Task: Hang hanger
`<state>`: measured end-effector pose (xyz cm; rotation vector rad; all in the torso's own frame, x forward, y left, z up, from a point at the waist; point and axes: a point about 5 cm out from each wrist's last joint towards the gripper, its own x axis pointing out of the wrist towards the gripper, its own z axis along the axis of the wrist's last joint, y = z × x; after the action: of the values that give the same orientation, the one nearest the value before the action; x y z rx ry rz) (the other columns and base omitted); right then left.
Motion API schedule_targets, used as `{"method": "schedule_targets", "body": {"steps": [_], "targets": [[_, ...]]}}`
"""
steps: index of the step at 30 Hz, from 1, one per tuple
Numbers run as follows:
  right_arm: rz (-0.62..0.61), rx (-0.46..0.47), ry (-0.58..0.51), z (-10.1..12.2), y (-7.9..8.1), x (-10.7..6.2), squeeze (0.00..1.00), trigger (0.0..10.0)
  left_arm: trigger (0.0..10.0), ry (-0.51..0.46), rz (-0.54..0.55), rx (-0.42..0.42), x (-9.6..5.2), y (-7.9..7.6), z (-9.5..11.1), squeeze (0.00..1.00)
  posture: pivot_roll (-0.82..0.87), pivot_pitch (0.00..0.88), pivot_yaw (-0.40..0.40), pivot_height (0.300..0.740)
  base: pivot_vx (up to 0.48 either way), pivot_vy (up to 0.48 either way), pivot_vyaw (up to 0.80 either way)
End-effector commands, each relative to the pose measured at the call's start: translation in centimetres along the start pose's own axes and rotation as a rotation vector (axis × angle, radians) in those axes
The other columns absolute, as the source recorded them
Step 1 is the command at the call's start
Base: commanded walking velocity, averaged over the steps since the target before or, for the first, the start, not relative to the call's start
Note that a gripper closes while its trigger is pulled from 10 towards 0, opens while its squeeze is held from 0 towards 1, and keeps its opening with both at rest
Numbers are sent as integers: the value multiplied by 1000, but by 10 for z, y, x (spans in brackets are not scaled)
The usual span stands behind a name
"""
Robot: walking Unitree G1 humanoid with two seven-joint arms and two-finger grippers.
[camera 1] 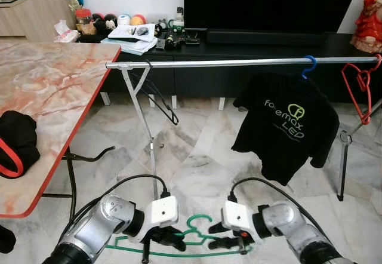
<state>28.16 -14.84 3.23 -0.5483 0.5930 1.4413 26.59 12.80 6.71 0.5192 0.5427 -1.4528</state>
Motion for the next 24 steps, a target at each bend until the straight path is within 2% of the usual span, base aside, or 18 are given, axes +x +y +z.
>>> {"method": "schedule_targets", "body": {"steps": [1, 6, 7, 8, 9, 10, 11, 12, 13, 14, 15, 16, 17, 19, 20, 21, 22, 24], "targets": [[11, 5, 26, -6, 5, 4, 1000, 10000, 0, 65, -8, 24, 0, -1, -8, 0, -15, 81, -3, 740, 0, 0, 0], [-20, 25, 55, -14, 8, 4, 1000, 10000, 0, 156, 39, -7, 0, -2, -30, 0, -18, 83, 0, 740, 0, 0, 0], [-31, 29, 62, -16, 8, 5, 980, 10000, 0, 172, 60, -21, 1, -2, -37, 0, -17, 84, 1, 740, 0, 0, 0], [-48, 37, 59, -17, 8, 5, 890, 10000, 0, 182, 84, -39, 1, -2, -43, 0, -17, 85, 2, 740, 0, 0, 0], [-60, 44, 58, -18, 8, 5, 890, 10000, 0, 191, 100, -52, 1, -3, -47, 0, -17, 85, 2, 740, 0, 0, 0], [-77, 57, 55, -19, 9, 6, 0, 10000, 0, 209, 164, -59, 1, -1, -55, 0, -17, 87, 2, 740, 0, 0, 0], [-100, 74, 55, -22, 9, 6, 0, 10000, 1647, 227, 246, -72, 1, 2, -63, 0, -14, 90, 2, 740, 0, 0, 0], [-138, 109, 62, -26, 9, 6, 0, 10000, 7608, 251, 343, -112, 0, 4, -73, 0, -12, 90, 1, 740, 0, 0, 0], [-211, 160, 74, -35, 10, 5, 0, 10000, 10000, 299, 471, -176, -3, 4, -90, 0, -9, 91, 2, 740, 0, 0, 0], [-246, 178, 76, -38, 10, 4, 0, 10000, 10000, 325, 515, -199, -4, 2, -97, 0, -9, 91, 2, 740, 0, 0, 0], [-347, 260, 68, -45, 9, 4, 0, 10000, 10000, 386, 596, -268, -6, -4, -113, 0, -11, 95, 3, 740, 0, 0, 0], [-485, 350, 72, -56, 12, 3, 0, 10000, 10000, 392, 717, -420, -9, -15, -130, 0, -11, 99, 5, 740, 0, 0, 0], [-485, 350, 72, -56, 12, 3, 0, 10000, 10000, 392, 717, -420, -9, -15, -130, 0, -11, 99, 5, 740, 0, 0, 0], [-653, 514, 147, -81, 25, 2, 0, 10000, 10000, 383, 869, -606, -12, -32, -150, 0, -11, 103, 0, 740, 0, 0, 0], [-653, 514, 147, -81, 25, 2, 0, 10000, 10000, 383, 869, -606, -12, -32, -150, 0, -11, 103, 0, 740, 0, 0, 0], [-709, 601, 145, -92, 37, 7, 0, 10000, 10000, 375, 917, -721, -10, -46, -161, 0, -11, 104, 1, 740, 0, 0, 0], [-731, 655, 135, -96, 44, 9, 0, 10000, 10000, 378, 934, -761, -10, -52, -166, 0, -11, 104, 1, 740, 0, 0, 0], [-751, 705, 128, -100, 49, 12, 0, 10000, 10000, 384, 945, -790, -9, -59, -170, 0, -11, 104, 1, 740, 0, 0, 0]]}}
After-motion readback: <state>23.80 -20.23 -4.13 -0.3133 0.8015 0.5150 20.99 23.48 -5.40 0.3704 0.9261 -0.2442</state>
